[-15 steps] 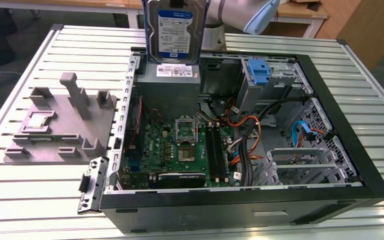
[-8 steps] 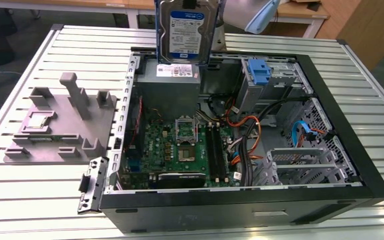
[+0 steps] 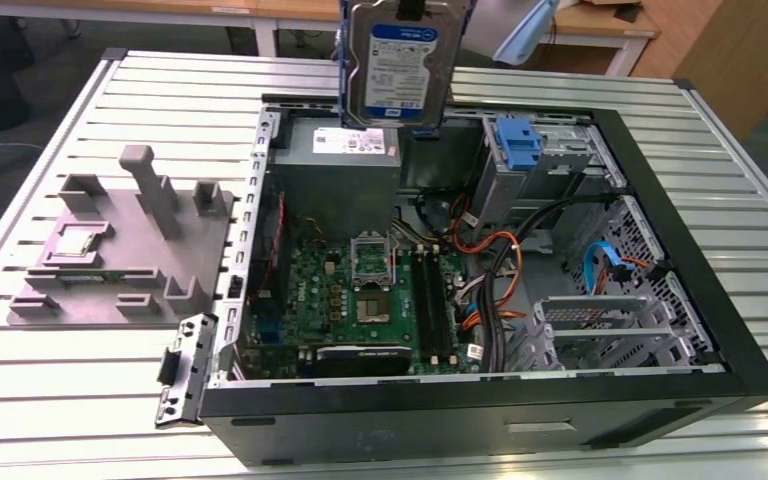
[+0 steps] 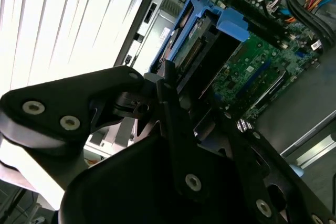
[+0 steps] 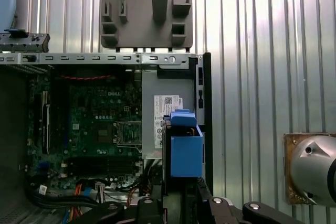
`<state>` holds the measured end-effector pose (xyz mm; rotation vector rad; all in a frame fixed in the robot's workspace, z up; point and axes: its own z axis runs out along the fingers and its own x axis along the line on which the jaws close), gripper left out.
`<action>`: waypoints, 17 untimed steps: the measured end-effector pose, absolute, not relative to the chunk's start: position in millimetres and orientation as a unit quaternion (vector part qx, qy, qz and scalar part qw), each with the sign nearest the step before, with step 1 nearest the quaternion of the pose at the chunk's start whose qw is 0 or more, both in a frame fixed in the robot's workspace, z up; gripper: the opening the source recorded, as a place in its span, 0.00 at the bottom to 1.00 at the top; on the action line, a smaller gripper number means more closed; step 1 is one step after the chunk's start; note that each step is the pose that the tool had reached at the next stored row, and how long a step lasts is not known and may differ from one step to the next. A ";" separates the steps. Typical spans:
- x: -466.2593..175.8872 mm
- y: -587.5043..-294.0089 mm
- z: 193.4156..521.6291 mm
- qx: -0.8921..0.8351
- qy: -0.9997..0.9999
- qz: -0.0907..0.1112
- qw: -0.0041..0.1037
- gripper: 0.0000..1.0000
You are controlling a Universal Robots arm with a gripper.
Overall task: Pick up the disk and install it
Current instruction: 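Pick up the disk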
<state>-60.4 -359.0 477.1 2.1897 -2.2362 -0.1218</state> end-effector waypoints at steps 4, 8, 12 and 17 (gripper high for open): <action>-48.1 -359.0 476.8 0.699 -0.714 -0.039 0.005 0.35; -36.1 -359.0 476.6 0.699 -0.714 -0.039 0.005 0.35; -26.2 -359.0 476.3 0.699 -0.714 -0.039 0.005 0.35; -20.3 -361.0 475.7 0.699 -0.714 -0.039 0.005 0.35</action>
